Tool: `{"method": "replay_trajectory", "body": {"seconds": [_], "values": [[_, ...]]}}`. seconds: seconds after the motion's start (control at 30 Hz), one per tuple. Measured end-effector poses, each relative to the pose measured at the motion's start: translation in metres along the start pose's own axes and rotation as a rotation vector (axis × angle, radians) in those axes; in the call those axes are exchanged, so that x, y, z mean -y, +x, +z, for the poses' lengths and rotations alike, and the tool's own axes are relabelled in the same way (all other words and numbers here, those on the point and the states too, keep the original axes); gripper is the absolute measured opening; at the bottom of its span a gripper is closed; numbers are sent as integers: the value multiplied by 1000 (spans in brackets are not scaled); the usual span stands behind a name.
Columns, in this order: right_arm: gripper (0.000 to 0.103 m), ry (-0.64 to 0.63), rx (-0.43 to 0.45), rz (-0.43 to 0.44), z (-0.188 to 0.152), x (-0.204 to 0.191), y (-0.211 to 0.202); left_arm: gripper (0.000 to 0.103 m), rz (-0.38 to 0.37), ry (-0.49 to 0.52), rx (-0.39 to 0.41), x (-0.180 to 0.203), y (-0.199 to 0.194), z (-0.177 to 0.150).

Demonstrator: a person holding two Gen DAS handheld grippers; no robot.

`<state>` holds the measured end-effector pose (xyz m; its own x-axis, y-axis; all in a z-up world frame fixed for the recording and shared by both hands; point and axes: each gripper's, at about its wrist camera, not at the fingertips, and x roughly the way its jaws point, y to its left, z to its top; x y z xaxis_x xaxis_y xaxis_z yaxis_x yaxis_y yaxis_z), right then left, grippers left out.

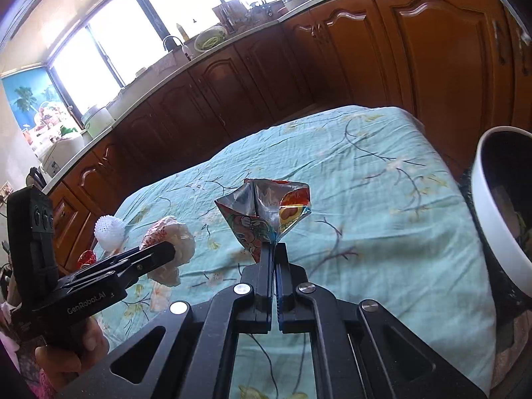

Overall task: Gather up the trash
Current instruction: 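Carry the wrapper and plastic bag with both tools over the bin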

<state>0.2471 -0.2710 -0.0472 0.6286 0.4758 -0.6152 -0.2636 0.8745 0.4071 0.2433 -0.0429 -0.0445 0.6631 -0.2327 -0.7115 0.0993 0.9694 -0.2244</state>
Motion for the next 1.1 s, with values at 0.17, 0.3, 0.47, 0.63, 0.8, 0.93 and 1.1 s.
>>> {"method": "replay_trajectory", "body": {"seconds": [0.17,0.3,0.47,0.63,0.8,0.93,1.1], "values": [[1,19,43,-42,-15,16,-33,38,-30,57,-16,38,1,-11],[1,37,64,-64,-26,27,-54,38,-43,99,-25,61,2,-20],[1,47,83,-92,-36,35,-73,38,-58,144,-31,86,2,-26],[1,54,108,-118,-40,45,-92,38,-78,183,-32,108,1,-27],[1,75,137,-150,-39,62,-110,38,-101,212,-36,130,2,-25],[1,96,157,-185,-36,78,-122,38,-127,234,-42,147,6,-21],[1,119,171,-233,-32,101,-134,38,-154,266,-38,170,10,-16]]}}
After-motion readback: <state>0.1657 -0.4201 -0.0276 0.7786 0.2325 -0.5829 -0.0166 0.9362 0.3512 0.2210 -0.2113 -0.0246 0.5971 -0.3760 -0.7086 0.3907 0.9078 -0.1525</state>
